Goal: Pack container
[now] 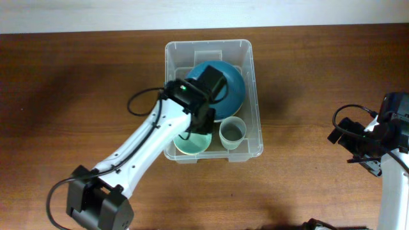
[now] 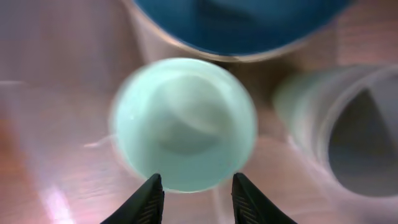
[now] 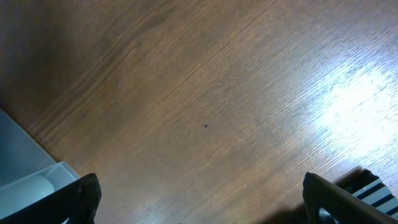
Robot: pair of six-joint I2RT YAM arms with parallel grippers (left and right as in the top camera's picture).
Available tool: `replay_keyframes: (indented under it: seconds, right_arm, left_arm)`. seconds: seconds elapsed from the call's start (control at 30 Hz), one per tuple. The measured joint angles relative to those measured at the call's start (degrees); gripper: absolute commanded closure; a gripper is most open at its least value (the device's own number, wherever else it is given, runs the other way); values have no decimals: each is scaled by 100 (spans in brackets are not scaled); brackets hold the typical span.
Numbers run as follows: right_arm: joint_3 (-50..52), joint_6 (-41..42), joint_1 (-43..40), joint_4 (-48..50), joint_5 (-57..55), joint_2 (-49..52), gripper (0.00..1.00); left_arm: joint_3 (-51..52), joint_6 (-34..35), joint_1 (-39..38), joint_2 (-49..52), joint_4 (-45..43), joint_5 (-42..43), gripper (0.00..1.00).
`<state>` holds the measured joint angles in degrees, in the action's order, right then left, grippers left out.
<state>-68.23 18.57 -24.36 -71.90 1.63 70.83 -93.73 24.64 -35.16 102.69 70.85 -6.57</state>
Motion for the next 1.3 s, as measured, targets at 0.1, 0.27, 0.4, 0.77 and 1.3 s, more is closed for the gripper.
replay_keyframes:
  seconds: [0.1, 0.27, 0.4, 0.77, 1.3]
  right_arm:
    - [0, -101, 42, 229, 20, 0, 22]
    - [22, -343, 739, 1202, 74, 2, 76]
    - [44, -498, 1676, 2608, 66, 201, 83]
    - [35, -726, 2920, 4636, 90, 2391, 82]
    - [42, -1163, 3178, 5869, 1193, 3206, 76]
  left_arm:
    - [-286, 2, 448, -160, 142, -306, 61]
    - [-540, 140, 1945, -1237, 205, -625, 57]
    - [-581, 280, 2927, -1545, 358, -442, 57]
    - [-570, 352, 3593, -1526, 442, -153, 57]
    - [-570, 367, 3593, -1526, 437, -92, 56]
